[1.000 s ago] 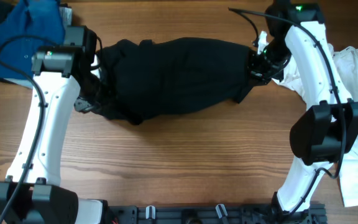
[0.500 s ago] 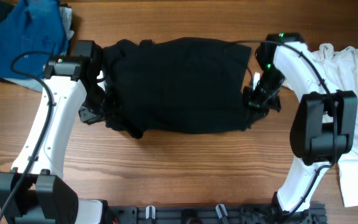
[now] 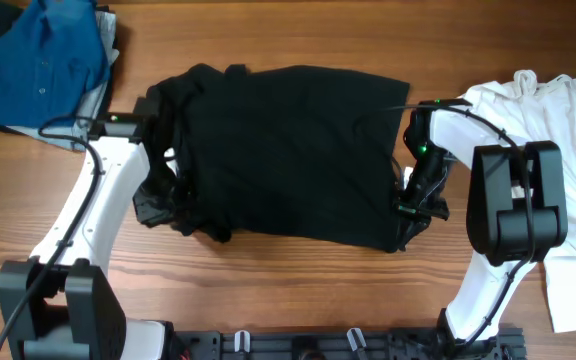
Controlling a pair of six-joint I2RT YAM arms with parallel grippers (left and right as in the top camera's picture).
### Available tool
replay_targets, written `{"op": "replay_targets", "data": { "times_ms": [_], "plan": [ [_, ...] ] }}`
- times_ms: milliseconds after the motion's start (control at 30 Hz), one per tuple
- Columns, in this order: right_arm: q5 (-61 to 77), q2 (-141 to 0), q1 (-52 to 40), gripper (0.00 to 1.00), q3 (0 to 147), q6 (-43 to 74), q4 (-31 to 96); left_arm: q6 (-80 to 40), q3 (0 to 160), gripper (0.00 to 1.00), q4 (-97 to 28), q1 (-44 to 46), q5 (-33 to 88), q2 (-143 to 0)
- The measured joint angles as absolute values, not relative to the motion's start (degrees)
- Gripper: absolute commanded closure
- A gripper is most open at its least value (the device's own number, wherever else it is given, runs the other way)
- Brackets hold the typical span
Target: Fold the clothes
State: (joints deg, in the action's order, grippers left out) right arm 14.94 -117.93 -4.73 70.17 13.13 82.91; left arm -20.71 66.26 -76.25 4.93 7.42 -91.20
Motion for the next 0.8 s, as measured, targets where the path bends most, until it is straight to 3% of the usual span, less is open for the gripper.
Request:
{"op": "replay_targets", "data": {
  "times_ms": [33,67,133,167,200,233,267,300,800],
  "plan": [
    [14.9,-117.9,-4.7,0.9,69.6,13.1,82.1,-20.7,65.3,0.96,-75.6,4.9,7.4,-91.2],
    [14.9,-117.9,-4.7,0.64,69.1,13.1,81.5,-20.7,64.4,0.96,-75.0,4.9,7.4,-91.2],
    [14.9,-117.9,-4.7,0.33,68.3,13.1,80.7,-20.7,63.1,0.94,-74.5,4.9,7.4,-91.2],
    [14.9,-117.9,-4.7,0.23,68.0,13.2,80.4,-20.7,62.7,0.91,-74.4,4.9,7.4,-91.2],
    [14.9,-117.9,-4.7,0.11,67.7,13.2,80.2,-20.7,62.3,0.69,-74.3,4.9,7.4,-91.2],
    [14.9,-117.9,-4.7,0.09,67.6,13.2,80.2,-20.7,62.1,0.46,-74.3,4.9,7.4,-91.2],
    [14.9,-117.9,-4.7,0.01,67.6,13.2,80.2,-20.6,62.0,0.21,-74.3,4.9,7.4,-91.2],
    [14.9,-117.9,-4.7,0.01,67.6,13.1,80.1,-20.7,61.9,0.0,-74.2,4.9,7.4,-91.2],
    [14.9,-117.9,-4.7,0.0,67.6,13.2,77.3,-21.0,61.6,0.06,-67.6,4.9,11.8,-91.2]
  ]
}}
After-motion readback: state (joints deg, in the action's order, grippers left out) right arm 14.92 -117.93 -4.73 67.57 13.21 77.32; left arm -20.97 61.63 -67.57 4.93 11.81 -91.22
